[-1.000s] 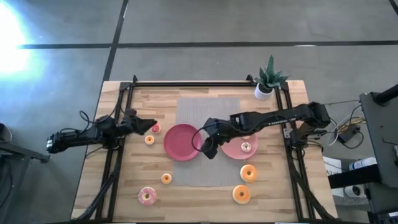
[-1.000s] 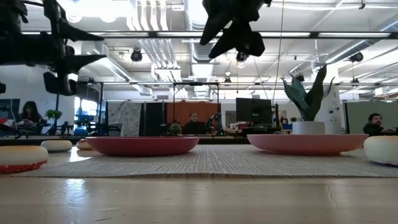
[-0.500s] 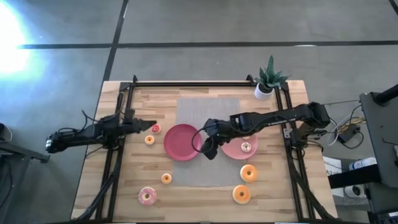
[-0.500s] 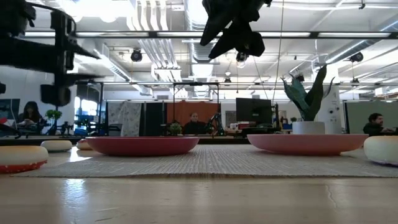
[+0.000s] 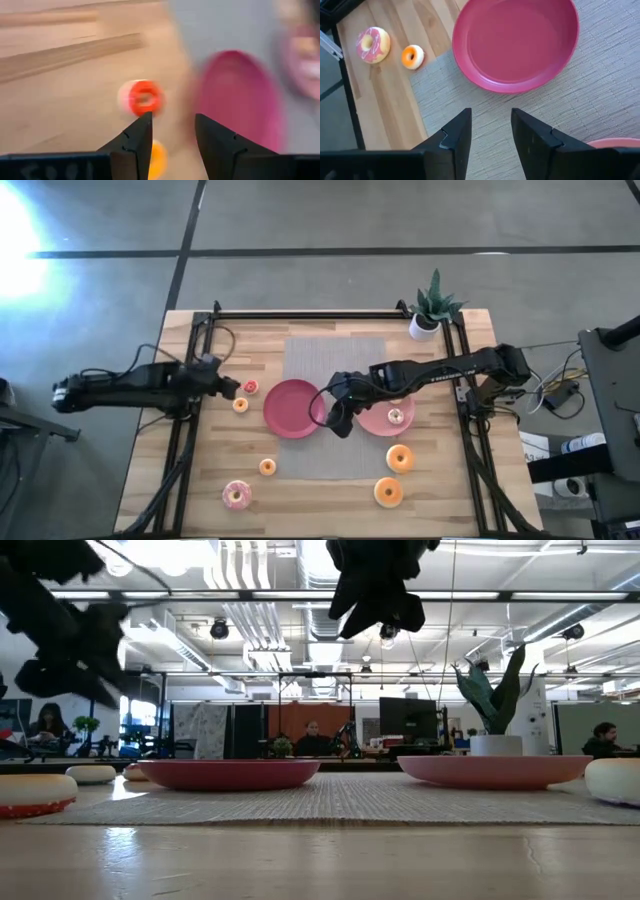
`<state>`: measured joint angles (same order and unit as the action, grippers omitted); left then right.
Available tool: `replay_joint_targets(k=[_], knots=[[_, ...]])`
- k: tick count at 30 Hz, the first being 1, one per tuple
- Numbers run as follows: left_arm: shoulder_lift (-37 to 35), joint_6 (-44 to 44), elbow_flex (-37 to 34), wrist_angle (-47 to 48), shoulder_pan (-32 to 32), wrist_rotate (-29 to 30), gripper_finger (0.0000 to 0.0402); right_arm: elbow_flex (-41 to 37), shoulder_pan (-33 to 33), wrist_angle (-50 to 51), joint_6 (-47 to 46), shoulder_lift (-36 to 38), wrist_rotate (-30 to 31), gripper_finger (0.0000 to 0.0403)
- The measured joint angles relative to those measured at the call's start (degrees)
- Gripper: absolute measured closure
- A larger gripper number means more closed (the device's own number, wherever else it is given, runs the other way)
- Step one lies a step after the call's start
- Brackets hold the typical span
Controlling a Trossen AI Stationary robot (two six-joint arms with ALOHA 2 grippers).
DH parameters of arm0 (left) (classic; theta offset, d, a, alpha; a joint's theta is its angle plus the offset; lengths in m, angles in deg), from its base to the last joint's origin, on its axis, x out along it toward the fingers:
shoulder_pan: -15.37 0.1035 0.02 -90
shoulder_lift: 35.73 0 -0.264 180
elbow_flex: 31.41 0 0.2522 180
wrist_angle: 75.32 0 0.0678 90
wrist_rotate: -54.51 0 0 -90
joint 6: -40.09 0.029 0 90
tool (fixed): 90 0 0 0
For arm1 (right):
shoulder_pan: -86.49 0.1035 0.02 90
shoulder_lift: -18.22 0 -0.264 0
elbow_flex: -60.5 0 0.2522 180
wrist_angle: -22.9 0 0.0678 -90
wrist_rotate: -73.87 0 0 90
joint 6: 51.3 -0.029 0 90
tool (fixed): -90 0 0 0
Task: Pick & Place donuts
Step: Put the small red donut on the light pink plate
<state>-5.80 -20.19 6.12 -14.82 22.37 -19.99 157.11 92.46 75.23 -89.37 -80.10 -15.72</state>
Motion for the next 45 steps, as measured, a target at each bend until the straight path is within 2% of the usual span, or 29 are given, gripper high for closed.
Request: replay_joint_targets(k=[9,12,16,19,27,37,40,45], knots=[[8.7,0.8,-1.1,-6.2,6.7,-4.9,0.0280,-0.1,-0.8,0.2,2.3,0.0,1.3,0.0274],[9.7,3.0,-2.3,-6.8,11.7,-8.5,0.0280,-0.2,-1.0,0.2,2.6,0.0,1.3,0.0275],[10.0,5.8,-4.8,-13.7,18.2,-15.5,0.0280,-0.2,-1.0,0.2,2.8,0.0,1.3,0.0275],[10.9,7.7,-5.7,-16.2,21.8,-18.5,0.0280,-0.2,-1.0,0.2,2.8,0.0,1.3,0.0275],[15.1,10.3,-8.7,-19.6,24.7,-23.4,0.0280,-0.3,-1.0,0.2,2.7,0.0,1.3,0.0275],[21.4,9.9,-9.3,-28.8,24.7,-20.2,0.0286,-0.6,-1.0,0.2,2.6,0.0,1.3,0.0275],[24.1,11.0,-9.3,-31.1,24.7,-19.5,0.0308,-0.7,-1.0,0.2,2.4,0.0,1.3,0.0275],[28.5,13.7,-9.3,-35.7,24.7,-18.7,0.0374,-0.9,-1.0,0.2,2.2,0.0,1.3,0.0275]])
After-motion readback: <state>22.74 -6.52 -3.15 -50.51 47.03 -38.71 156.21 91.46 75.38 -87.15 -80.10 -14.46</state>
